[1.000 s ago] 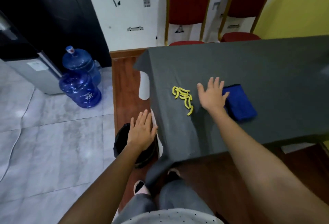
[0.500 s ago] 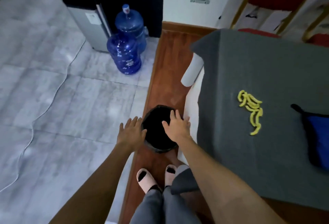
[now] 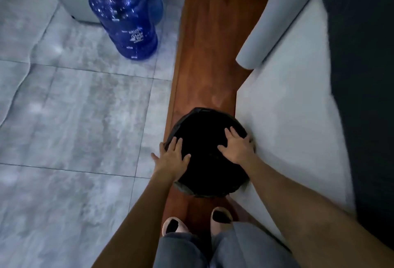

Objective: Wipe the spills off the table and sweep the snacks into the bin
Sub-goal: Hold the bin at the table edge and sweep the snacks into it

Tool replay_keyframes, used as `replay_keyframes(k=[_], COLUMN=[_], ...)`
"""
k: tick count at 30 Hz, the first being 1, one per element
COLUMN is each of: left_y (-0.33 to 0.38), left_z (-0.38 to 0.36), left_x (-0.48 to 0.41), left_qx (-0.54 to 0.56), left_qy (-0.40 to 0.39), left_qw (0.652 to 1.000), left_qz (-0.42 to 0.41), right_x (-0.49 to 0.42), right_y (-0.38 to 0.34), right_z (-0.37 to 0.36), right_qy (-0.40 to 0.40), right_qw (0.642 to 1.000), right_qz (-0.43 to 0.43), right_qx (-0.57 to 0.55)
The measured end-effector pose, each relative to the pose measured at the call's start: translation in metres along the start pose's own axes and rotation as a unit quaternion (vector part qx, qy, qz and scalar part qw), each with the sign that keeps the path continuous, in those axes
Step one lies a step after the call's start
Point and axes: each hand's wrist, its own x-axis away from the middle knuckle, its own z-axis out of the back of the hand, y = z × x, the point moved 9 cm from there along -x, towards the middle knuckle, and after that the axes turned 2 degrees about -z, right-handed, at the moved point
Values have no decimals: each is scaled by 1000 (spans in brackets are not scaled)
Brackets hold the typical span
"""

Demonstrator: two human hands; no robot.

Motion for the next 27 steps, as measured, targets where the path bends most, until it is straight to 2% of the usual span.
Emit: replay_keyframes(k=[3, 6, 9, 11, 15, 18, 22, 27], left_y=[-8, -1, -8, -11, -15, -10, 3, 39], left_z=[-20, -19, -10, 9, 79, 144, 225, 303], left_x=[-21, -22, -6, 18, 84, 145, 223, 307], left_qx=[35, 83, 101, 68, -23, -100, -156, -202], left_qy=[0, 45, 65, 84, 146, 162, 176, 229], left_qw=[999, 994, 993, 994, 989, 981, 971, 952], left_qz=[-5, -45, -9, 0, 14, 21, 42, 22], right_x=[-17, -20, -7, 15, 82, 149, 236, 330], right_y=[14, 16, -1, -19, -42, -59, -79, -72], right_z=[-15, -11, 1, 14, 54, 97, 156, 211], right_qy=[22, 62, 77, 86, 101, 127, 169, 233], right_qw=[999, 996, 993, 993, 987, 979, 969, 952], right_qz=[-36, -23, -1, 15, 21, 57, 112, 157], right_qx=[-9, -55, -85, -77, -123, -147, -144, -125])
